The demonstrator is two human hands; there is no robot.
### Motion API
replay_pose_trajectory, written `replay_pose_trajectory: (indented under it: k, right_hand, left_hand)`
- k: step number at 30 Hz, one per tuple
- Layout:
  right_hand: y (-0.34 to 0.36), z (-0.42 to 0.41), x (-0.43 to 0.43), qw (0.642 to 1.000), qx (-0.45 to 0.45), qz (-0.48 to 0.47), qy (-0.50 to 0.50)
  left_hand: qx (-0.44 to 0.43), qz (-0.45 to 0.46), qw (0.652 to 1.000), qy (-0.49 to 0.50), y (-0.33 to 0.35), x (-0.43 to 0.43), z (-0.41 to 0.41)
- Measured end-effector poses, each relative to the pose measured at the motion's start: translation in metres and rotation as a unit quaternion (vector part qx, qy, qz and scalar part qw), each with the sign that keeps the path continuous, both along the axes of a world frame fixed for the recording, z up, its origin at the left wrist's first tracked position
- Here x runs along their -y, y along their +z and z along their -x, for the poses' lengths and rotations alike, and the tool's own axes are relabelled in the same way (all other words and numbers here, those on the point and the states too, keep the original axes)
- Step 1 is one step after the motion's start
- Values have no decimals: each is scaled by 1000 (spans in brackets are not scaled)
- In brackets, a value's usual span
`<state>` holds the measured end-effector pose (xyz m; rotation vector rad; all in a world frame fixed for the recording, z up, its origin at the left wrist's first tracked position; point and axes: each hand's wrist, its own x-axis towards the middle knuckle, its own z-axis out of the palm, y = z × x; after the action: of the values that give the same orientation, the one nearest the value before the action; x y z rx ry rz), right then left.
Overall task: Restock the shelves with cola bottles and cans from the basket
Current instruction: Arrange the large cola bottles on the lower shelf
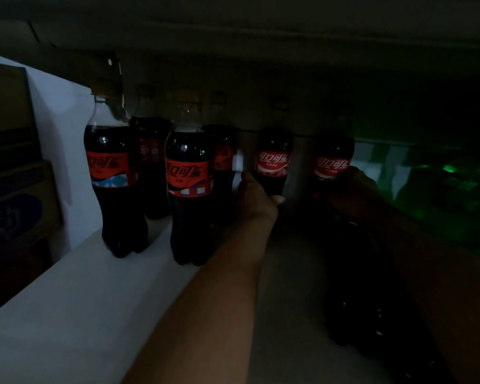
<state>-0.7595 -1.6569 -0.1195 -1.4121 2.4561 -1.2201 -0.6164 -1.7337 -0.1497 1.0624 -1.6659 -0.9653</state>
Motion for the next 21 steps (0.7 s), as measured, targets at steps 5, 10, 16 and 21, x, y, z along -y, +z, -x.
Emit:
replay_pose_trajectory:
  k: [5,10,16,21]
  right_hand:
    - [-4,5,3,1000,18,7,-2]
    - [-1,-3,0,999,42,25,9]
    - [18,-42,-25,991,118,65,-8]
    - [29,-77,-62,952,202,224,-55]
  left_hand:
    - [21,28,999,5,-3,6,-1]
    - [-26,25,999,-15,-10,3,2]
    - [-73,-4,997,-10,-4,-1,-3]
    - [-39,-18,999,12,-13,-21,-18]
